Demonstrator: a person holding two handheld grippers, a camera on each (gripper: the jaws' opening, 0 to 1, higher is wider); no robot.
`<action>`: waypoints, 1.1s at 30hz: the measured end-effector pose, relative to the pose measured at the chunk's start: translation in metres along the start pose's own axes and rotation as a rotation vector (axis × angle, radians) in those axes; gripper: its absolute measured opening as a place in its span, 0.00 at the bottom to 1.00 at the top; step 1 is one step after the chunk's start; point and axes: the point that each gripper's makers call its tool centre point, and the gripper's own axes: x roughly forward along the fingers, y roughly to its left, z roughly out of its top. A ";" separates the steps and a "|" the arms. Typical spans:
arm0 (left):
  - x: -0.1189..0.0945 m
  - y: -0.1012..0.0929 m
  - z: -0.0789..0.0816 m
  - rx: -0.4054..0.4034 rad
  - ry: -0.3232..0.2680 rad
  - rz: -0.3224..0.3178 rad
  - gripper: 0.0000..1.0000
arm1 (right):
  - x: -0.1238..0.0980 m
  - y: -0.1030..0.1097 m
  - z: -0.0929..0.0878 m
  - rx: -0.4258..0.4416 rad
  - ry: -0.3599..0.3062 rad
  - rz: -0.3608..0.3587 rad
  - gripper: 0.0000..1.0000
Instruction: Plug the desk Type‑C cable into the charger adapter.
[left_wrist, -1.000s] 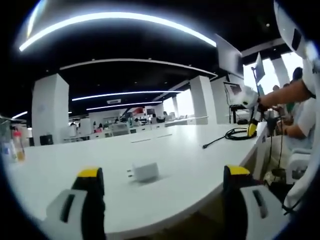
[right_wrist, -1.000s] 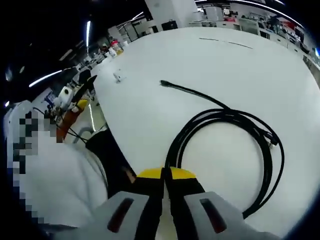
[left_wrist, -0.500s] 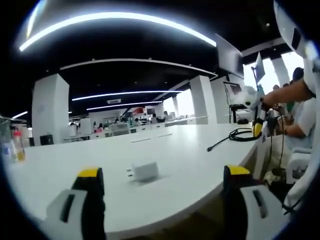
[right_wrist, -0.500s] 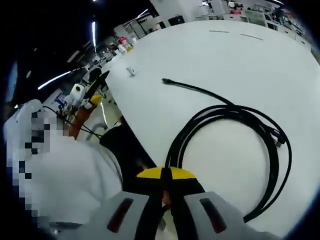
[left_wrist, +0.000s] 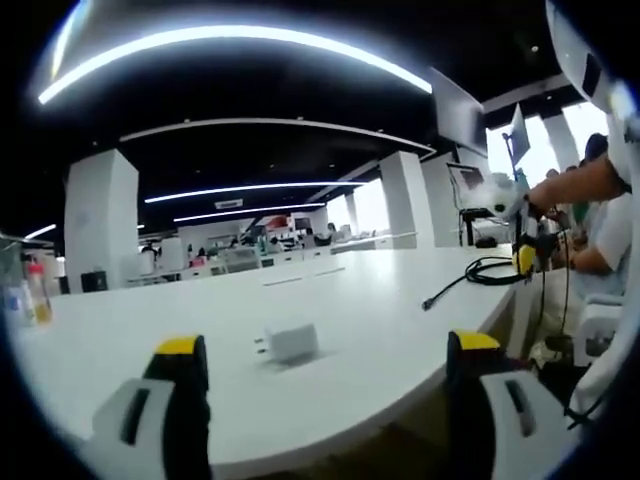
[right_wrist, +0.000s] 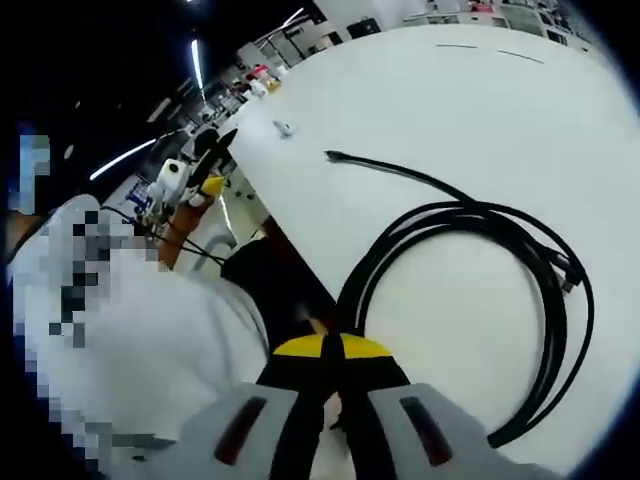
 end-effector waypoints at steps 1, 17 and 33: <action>0.000 0.000 0.000 0.001 -0.001 0.000 1.00 | 0.000 0.000 0.000 0.001 0.000 0.003 0.02; 0.001 -0.002 -0.003 -0.009 0.004 -0.005 1.00 | 0.003 0.006 -0.002 -0.045 -0.022 0.047 0.02; 0.004 0.000 -0.003 0.004 0.011 -0.021 1.00 | 0.001 0.004 0.009 -0.142 -0.099 0.021 0.07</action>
